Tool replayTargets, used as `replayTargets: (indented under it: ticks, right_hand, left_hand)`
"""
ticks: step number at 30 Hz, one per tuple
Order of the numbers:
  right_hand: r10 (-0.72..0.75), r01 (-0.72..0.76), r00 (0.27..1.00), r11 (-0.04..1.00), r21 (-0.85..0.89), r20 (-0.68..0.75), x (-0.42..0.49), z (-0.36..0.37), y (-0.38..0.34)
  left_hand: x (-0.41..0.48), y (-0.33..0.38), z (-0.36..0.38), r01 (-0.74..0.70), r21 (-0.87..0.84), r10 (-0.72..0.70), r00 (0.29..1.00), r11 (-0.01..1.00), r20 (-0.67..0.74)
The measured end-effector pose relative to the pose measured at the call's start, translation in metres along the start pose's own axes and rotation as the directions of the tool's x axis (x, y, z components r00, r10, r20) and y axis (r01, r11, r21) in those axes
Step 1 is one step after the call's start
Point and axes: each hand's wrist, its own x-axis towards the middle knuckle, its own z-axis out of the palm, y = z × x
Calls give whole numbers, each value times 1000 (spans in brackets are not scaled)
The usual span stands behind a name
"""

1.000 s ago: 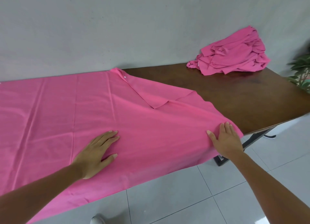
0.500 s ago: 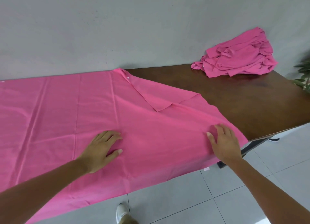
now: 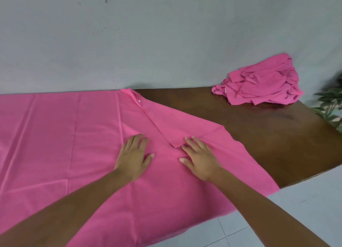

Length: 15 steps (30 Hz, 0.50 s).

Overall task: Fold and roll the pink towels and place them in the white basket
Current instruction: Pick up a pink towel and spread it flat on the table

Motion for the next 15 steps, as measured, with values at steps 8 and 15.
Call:
replayTargets:
  ticks: [8,15]
  right_hand:
    - [-62,61,995,998,-8,-79,36,-8,7]
    - [82,-78,973,997,25,-217,85,-31,57]
  left_hand:
    - [21,1,15,-6,-23,7,999,1000,39]
    - [19,-3,19,3,-61,-3,1000,998,9]
